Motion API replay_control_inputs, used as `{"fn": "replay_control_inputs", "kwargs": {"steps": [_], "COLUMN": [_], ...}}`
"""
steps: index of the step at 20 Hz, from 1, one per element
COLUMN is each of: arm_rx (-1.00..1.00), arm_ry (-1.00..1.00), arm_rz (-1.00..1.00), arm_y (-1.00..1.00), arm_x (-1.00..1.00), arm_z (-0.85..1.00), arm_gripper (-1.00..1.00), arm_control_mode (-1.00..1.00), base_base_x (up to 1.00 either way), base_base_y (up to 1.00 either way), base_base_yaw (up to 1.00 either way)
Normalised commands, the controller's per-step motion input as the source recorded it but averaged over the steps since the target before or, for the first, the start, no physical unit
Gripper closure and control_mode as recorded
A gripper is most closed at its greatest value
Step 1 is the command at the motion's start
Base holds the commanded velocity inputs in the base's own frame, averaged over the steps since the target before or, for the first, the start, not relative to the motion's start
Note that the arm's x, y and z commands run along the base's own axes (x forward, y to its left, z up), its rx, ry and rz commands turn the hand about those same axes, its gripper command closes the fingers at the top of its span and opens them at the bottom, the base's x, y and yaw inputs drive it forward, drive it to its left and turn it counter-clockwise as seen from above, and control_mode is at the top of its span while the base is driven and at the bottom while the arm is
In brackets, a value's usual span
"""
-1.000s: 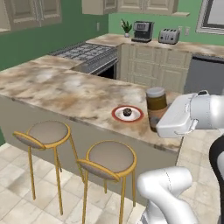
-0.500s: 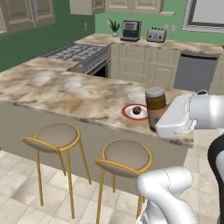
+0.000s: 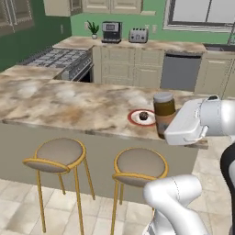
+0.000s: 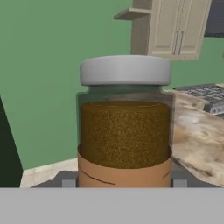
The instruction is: Take the cinnamon bottle from the cabinet and place it on the dining table, next to the plate with the cupcake. Then take the chocolate from the dining counter and place it on the cupcake plate.
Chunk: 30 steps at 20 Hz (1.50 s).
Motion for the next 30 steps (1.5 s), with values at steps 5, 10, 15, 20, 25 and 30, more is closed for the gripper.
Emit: {"fn": "replay_control_inputs", "kwargs": {"steps": [5,10,15,20,25,30], "arm_rx": [0.0,0.0,0.0,0.0,0.0,0.0], "arm_ry": [0.0,0.0,0.0,0.0,0.0,0.0], "arm_rz": [0.0,0.0,0.0,0.0,0.0,0.0], "arm_y": [0.0,0.0,0.0,0.0,0.0,0.0], "arm_x": [0.0,0.0,0.0,0.0,0.0,0.0], "arm_z": [0.0,0.0,0.0,0.0,0.0,0.0], "arm_gripper": [1.0,1.0,1.0,1.0,1.0,1.0], "arm_control_mode": [1.0,1.0,1.0,1.0,1.0,1.0], "base_base_x": [0.17,0.14,0.0,0.0,0.24,0.45], "base_base_y": [0.59,0.63,0.68,0.7,0.56,0.05], "base_base_yaw": [-0.4,-0.36,-0.31,-0.28,-0.26,-0.06]}}
